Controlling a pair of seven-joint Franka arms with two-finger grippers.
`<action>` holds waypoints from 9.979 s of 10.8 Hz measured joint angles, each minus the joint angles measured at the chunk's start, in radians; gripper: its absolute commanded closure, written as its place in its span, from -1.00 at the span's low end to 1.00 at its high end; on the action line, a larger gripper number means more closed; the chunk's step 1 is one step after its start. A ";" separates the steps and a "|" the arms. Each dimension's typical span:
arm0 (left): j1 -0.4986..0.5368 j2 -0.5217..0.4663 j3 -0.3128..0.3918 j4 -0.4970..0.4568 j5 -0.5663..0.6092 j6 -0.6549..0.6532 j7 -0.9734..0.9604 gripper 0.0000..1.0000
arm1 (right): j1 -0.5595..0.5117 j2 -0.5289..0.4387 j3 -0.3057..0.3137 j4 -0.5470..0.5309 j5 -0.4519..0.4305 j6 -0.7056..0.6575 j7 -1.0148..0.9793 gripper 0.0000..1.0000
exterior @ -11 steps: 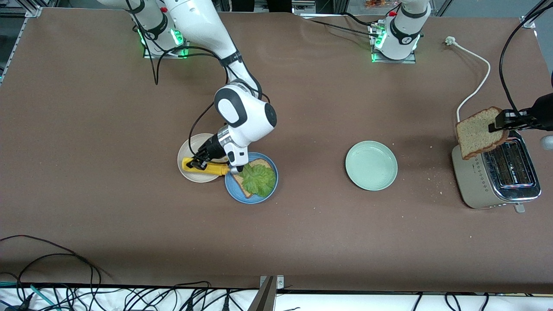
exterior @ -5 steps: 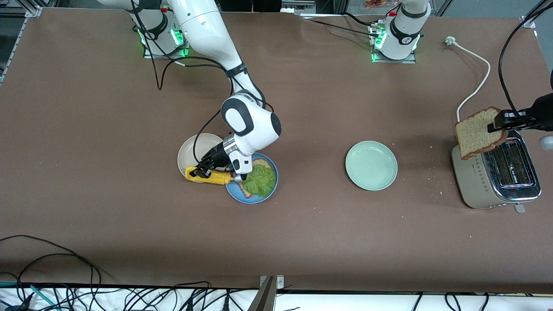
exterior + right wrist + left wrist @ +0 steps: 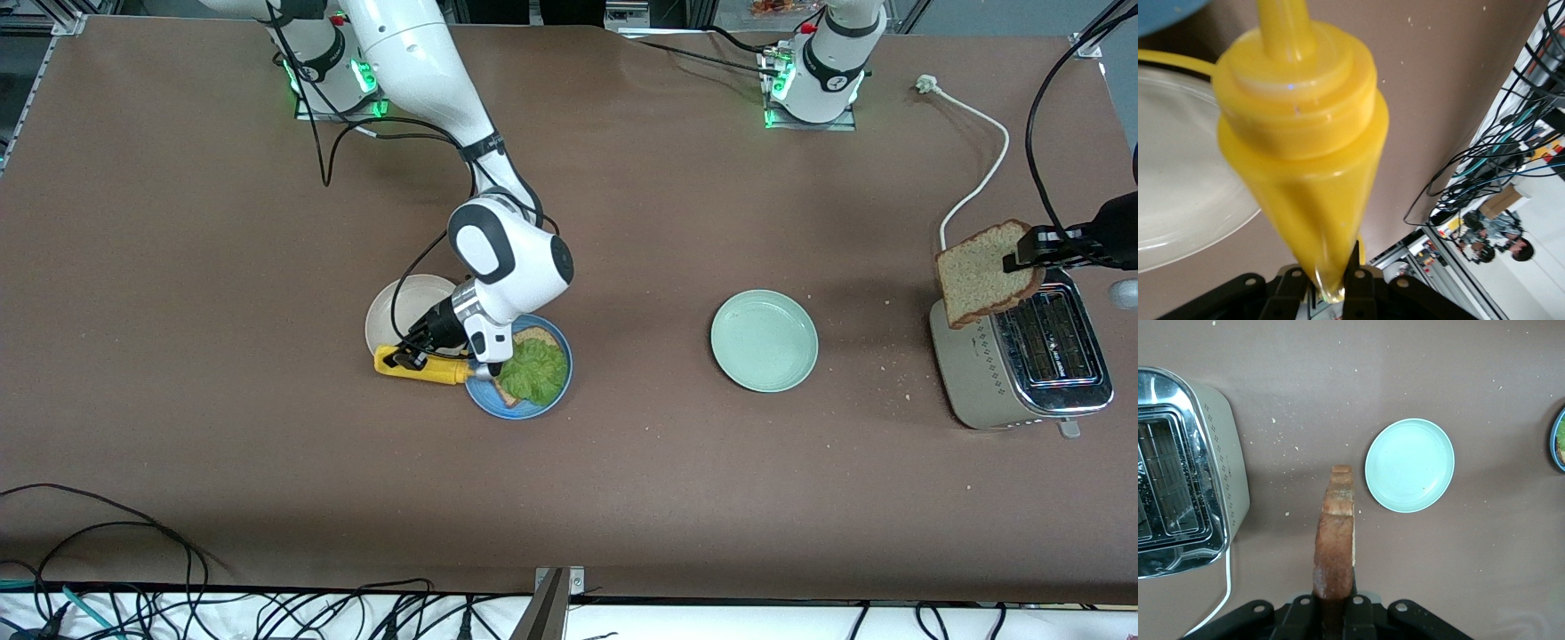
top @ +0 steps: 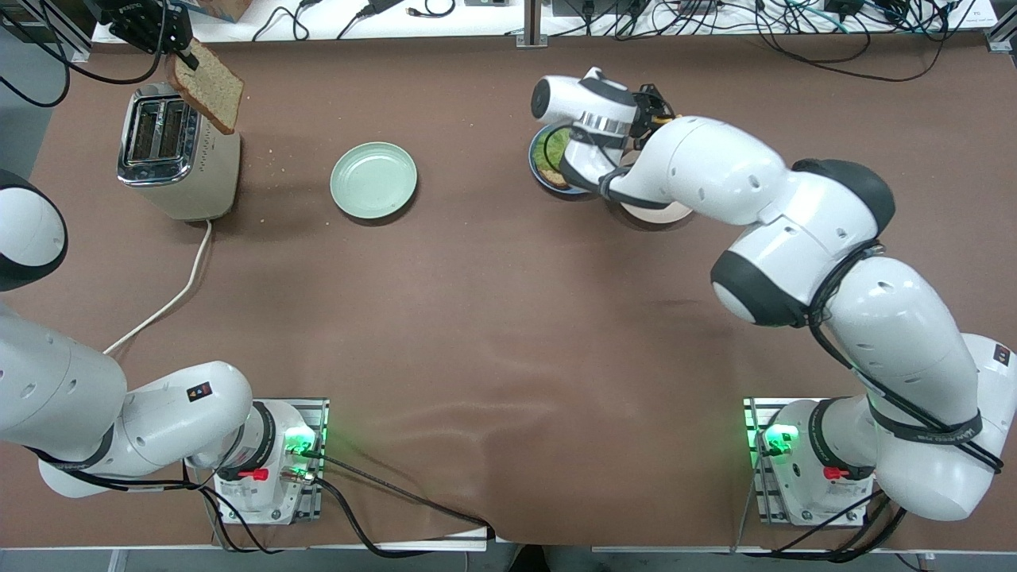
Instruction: Make sandwich in blue plate with both arms
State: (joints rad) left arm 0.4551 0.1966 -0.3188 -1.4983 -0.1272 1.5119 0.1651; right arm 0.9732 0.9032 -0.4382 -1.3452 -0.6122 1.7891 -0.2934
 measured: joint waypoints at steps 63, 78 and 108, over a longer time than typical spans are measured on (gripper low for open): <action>-0.796 0.530 0.131 0.211 -0.239 0.634 -0.966 -1.00 | -0.792 -0.652 0.284 -0.181 0.863 -0.134 -0.059 -1.00; -0.439 0.159 0.149 0.206 0.167 0.049 -0.525 -0.92 | -0.762 -0.750 0.292 -0.160 0.588 -0.091 0.277 -1.00; -0.380 -0.108 0.257 0.040 0.104 0.017 -0.331 -1.00 | -0.765 -0.747 0.241 -0.112 0.644 -0.124 0.281 -1.00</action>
State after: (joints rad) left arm 0.0746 0.0887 -0.0623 -1.4579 -0.0232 1.5290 -0.1656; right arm 0.2079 0.1564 -0.1977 -1.4568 0.0321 1.6654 -0.0123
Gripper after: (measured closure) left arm 0.000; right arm 0.000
